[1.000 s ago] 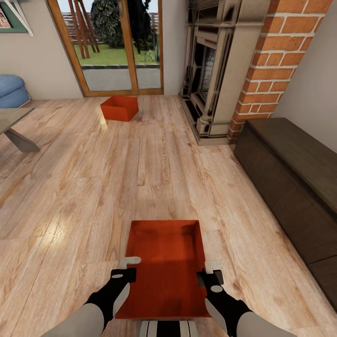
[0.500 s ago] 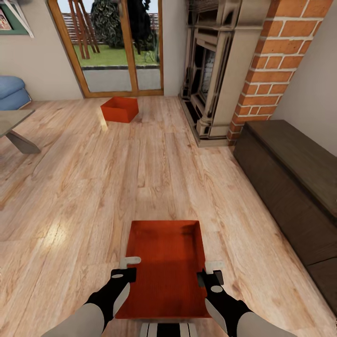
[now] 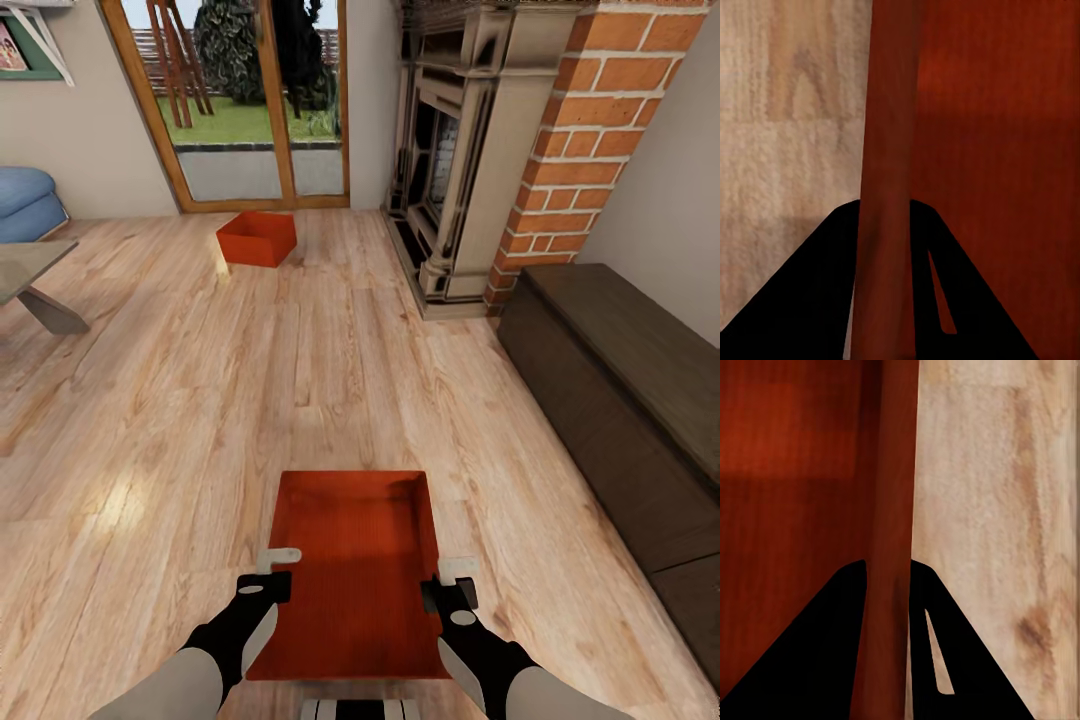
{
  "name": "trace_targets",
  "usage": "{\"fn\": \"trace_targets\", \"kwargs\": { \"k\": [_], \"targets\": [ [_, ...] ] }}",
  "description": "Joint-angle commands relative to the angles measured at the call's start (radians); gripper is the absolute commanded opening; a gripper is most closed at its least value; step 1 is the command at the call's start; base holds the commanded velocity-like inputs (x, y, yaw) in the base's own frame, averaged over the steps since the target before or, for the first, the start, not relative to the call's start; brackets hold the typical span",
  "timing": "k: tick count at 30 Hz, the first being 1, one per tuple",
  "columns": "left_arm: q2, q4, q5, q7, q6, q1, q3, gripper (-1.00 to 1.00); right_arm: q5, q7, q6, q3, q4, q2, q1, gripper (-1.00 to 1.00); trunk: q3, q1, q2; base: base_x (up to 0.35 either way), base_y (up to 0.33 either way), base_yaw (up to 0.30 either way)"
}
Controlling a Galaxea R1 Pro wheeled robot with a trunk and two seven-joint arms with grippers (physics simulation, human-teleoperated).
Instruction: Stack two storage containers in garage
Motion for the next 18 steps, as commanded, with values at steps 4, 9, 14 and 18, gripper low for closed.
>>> {"fn": "trace_targets", "kwargs": {
  "k": [4,9,14,18],
  "targets": [
    [0.002,0.0,-0.009,0.013,0.009,0.001,0.006,-1.0,0.007,-0.007,-0.008,-0.018,-0.013,-0.001,-0.002,-1.0,0.012,-0.016,0.028,0.0,0.0,0.0],
    [0.002,0.0,-0.009,0.012,0.009,0.001,0.006,-1.0,0.007,-0.007,-0.007,-0.02,-0.019,-0.014,-0.002,-1.0,0.028,-0.035,0.063,0.0,0.0,0.0],
    [0.002,0.0,-0.009,0.012,0.009,0.001,0.006,-1.0,0.007,-0.007,-0.007,-0.02,-0.02,-0.014,-0.002,-1.0,0.043,-0.054,0.098,0.0,0.0,0.0],
    [0.002,0.0,-0.009,0.01,0.009,0.001,0.006,-1.0,0.008,-0.007,-0.005,-0.02,-0.021,-0.016,-0.002,-1.0,0.056,-0.069,0.126,0.0,0.0,0.0]
  ]
}}
